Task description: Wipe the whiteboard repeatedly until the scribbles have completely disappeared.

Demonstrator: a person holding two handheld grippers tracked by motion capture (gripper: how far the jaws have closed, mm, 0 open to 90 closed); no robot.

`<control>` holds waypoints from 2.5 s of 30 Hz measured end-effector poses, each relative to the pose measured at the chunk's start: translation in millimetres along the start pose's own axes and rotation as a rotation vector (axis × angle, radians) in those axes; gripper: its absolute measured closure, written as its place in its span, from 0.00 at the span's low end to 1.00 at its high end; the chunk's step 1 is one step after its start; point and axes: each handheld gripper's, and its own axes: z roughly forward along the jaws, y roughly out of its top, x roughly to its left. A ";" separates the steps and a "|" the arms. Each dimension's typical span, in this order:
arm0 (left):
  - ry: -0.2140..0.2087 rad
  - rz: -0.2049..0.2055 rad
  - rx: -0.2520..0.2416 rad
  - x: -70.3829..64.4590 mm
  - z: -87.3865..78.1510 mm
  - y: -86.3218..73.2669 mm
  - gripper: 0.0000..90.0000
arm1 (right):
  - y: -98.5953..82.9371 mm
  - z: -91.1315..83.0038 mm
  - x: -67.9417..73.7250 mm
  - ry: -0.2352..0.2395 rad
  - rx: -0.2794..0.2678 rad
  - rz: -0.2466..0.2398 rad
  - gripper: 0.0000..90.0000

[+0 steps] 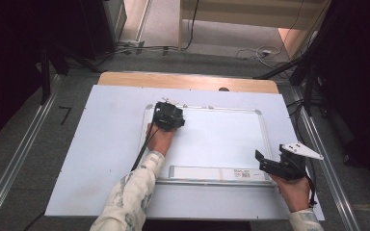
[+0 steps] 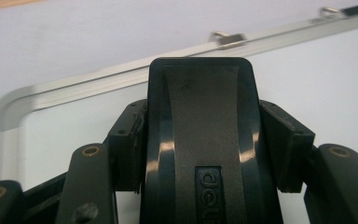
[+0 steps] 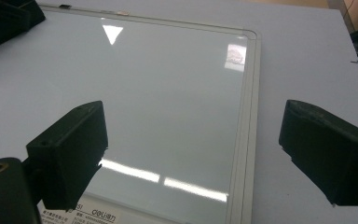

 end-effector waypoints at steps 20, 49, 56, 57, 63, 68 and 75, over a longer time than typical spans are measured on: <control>0.016 -0.025 -0.008 29.6 -25.8 -26.7 0.46 | -0.3 1.3 2.4 -0.005 0.007 -0.003 0.07; -0.074 0.053 -0.013 -23.4 -38.0 -41.6 0.46 | 1.7 5.0 7.9 0.005 0.009 -0.015 0.07; -0.039 -0.006 -0.021 0.0 -22.1 -25.0 0.46 | -0.2 2.3 5.5 0.002 0.010 -0.010 0.07; -0.027 -0.018 -0.021 6.1 -19.7 -22.3 0.46 | -0.4 2.1 5.1 0.001 0.009 -0.008 0.07; 0.017 -0.066 -0.020 32.1 -13.3 -14.4 0.46 | -1.1 0.8 3.0 0.000 0.009 -0.003 0.07; 0.025 -0.044 -0.015 30.3 -15.9 -17.2 0.46 | -1.2 1.0 3.0 -0.001 0.008 -0.003 0.07; 0.011 -0.022 -0.012 22.8 -26.8 -28.4 0.46 | -1.0 1.8 4.7 -0.001 0.009 -0.006 0.07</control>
